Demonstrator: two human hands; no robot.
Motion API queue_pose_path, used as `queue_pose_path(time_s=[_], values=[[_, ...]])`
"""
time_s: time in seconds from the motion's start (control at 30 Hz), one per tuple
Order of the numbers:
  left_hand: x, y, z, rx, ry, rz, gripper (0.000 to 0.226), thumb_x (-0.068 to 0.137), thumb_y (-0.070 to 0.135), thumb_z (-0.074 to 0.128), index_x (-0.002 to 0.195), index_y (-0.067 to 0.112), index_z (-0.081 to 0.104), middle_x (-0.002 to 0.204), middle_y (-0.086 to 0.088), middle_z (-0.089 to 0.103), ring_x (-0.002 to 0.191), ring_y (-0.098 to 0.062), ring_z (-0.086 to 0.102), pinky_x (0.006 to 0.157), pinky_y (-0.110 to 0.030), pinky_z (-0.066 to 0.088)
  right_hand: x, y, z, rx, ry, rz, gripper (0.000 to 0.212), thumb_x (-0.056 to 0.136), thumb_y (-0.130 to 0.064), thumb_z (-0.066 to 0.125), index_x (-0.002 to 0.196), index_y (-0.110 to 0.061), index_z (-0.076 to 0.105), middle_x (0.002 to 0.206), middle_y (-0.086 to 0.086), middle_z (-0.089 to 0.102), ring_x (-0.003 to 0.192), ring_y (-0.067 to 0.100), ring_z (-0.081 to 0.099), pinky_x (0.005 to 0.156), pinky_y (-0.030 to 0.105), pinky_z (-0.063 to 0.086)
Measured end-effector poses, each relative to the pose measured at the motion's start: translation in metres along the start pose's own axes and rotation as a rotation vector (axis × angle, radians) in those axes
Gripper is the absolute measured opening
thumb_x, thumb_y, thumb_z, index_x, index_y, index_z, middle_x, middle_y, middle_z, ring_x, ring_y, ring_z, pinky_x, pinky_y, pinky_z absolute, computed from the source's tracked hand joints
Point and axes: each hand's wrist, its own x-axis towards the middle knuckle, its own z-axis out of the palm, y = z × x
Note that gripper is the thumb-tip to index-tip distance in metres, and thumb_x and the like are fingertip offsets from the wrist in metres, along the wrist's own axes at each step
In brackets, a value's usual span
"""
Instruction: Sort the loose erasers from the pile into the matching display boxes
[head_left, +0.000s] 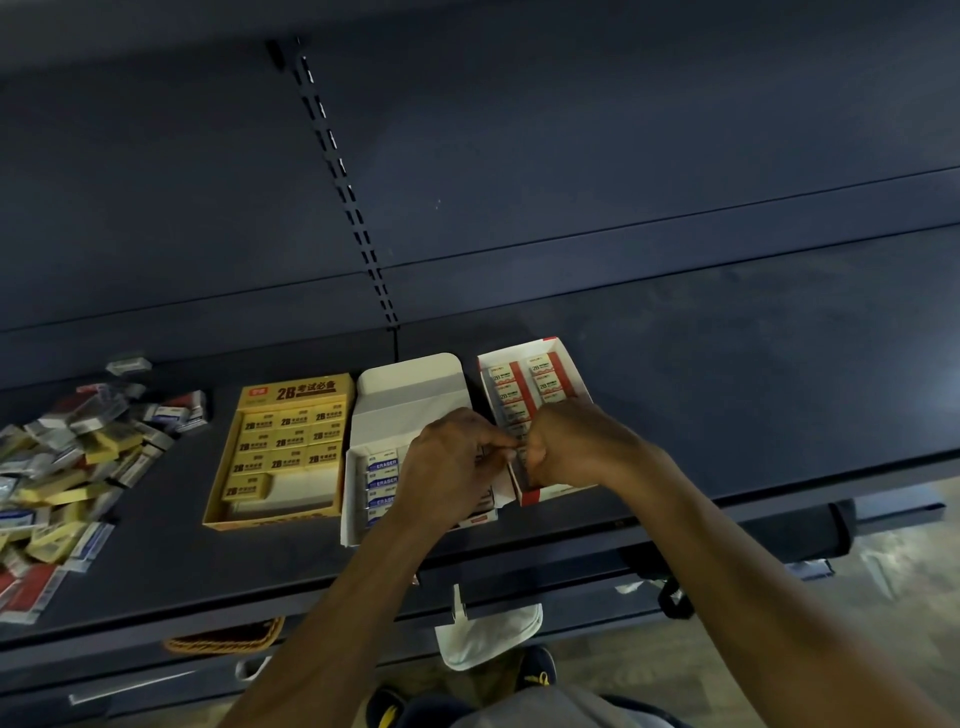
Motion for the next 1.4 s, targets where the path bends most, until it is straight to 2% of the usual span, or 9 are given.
queue_pose_path(time_s=[0.1, 0.27, 0.37, 0.5, 0.63, 0.73, 1.07, 1.27, 1.4], values=[[-0.001, 0.001, -0.001, -0.007, -0.002, -0.007, 0.017, 0.083, 0.015, 0.070, 0.098, 0.023, 0.075, 0.100, 0.003, 0.066, 0.087, -0.011, 0.063, 0.081, -0.028, 0.054, -0.002, 0.009, -0.002, 0.074, -0.005, 0.005, 0.012, 0.083, -0.021, 0.066, 0.083, -0.010, 0.071, 0.093, 0.002, 0.070, 0.090, 0.016, 0.064, 0.084, 0.028, 0.052], [-0.007, 0.004, -0.008, 0.010, 0.030, 0.015, 0.021, 0.086, 0.022, 0.065, 0.106, 0.026, 0.071, 0.103, 0.004, 0.068, 0.088, -0.007, 0.063, 0.079, -0.021, 0.052, -0.010, 0.009, -0.010, 0.120, 0.119, 0.007, 0.013, 0.088, -0.020, 0.060, 0.091, -0.017, 0.072, 0.108, -0.003, 0.068, 0.101, 0.014, 0.062, 0.087, 0.023, 0.047], [-0.011, 0.004, -0.019, 0.032, 0.101, -0.011, 0.024, 0.086, 0.020, 0.065, 0.109, 0.026, 0.068, 0.104, 0.003, 0.069, 0.090, -0.010, 0.064, 0.080, -0.025, 0.052, -0.011, -0.001, -0.011, 0.165, 0.255, 0.002, 0.015, 0.092, -0.020, 0.056, 0.099, -0.019, 0.069, 0.112, -0.002, 0.067, 0.098, 0.015, 0.064, 0.086, 0.030, 0.052], [-0.020, -0.005, -0.032, 0.107, 0.170, -0.020, 0.025, 0.084, 0.017, 0.066, 0.108, 0.021, 0.068, 0.104, -0.003, 0.069, 0.089, -0.018, 0.065, 0.079, -0.034, 0.054, -0.007, -0.029, 0.000, 0.225, 0.389, -0.091, 0.016, 0.092, -0.023, 0.055, 0.102, -0.021, 0.067, 0.101, -0.010, 0.068, 0.081, 0.003, 0.063, 0.075, 0.016, 0.049], [-0.035, -0.024, -0.044, 0.186, 0.185, -0.018, 0.025, 0.079, 0.014, 0.068, 0.104, 0.016, 0.069, 0.091, -0.006, 0.069, 0.080, -0.022, 0.065, 0.068, -0.030, 0.052, 0.003, -0.066, 0.020, 0.286, 0.411, -0.181, 0.014, 0.090, -0.023, 0.057, 0.100, -0.021, 0.067, 0.096, -0.007, 0.070, 0.080, 0.007, 0.065, 0.079, 0.029, 0.053], [-0.047, -0.037, -0.059, 0.205, 0.184, -0.018, 0.024, 0.074, 0.008, 0.072, 0.096, 0.014, 0.069, 0.084, -0.007, 0.068, 0.074, -0.022, 0.065, 0.062, -0.023, 0.046, 0.012, -0.091, 0.035, 0.306, 0.438, -0.242, 0.011, 0.089, -0.023, 0.058, 0.096, -0.022, 0.066, 0.094, -0.007, 0.069, 0.080, 0.006, 0.064, 0.078, 0.027, 0.053], [-0.089, -0.086, -0.110, 0.261, 0.214, -0.072, 0.031, 0.063, 0.003, 0.079, 0.088, 0.016, 0.067, 0.079, -0.002, 0.068, 0.070, -0.022, 0.065, 0.055, -0.018, 0.041, 0.042, -0.165, 0.063, 0.316, 0.336, -0.306, 0.008, 0.088, -0.023, 0.059, 0.091, -0.023, 0.066, 0.092, -0.007, 0.068, 0.080, 0.006, 0.062, 0.076, 0.030, 0.053], [-0.108, -0.120, -0.133, 0.305, 0.238, -0.151, 0.034, 0.064, 0.008, 0.078, 0.096, 0.017, 0.070, 0.083, -0.004, 0.069, 0.074, -0.028, 0.064, 0.056, -0.029, 0.050, 0.056, -0.204, 0.073, 0.269, 0.291, -0.309, 0.014, 0.089, -0.025, 0.057, 0.101, -0.024, 0.065, 0.104, -0.008, 0.066, 0.094, 0.008, 0.061, 0.083, 0.028, 0.051], [-0.120, -0.143, -0.145, 0.372, 0.257, -0.191, 0.020, 0.070, 0.016, 0.067, 0.089, 0.017, 0.069, 0.078, -0.004, 0.066, 0.069, -0.029, 0.061, 0.054, -0.030, 0.048, 0.064, -0.227, 0.080, 0.244, 0.246, -0.320, 0.015, 0.090, -0.026, 0.056, 0.103, -0.025, 0.064, 0.105, -0.011, 0.066, 0.097, 0.006, 0.060, 0.085, 0.025, 0.048]])
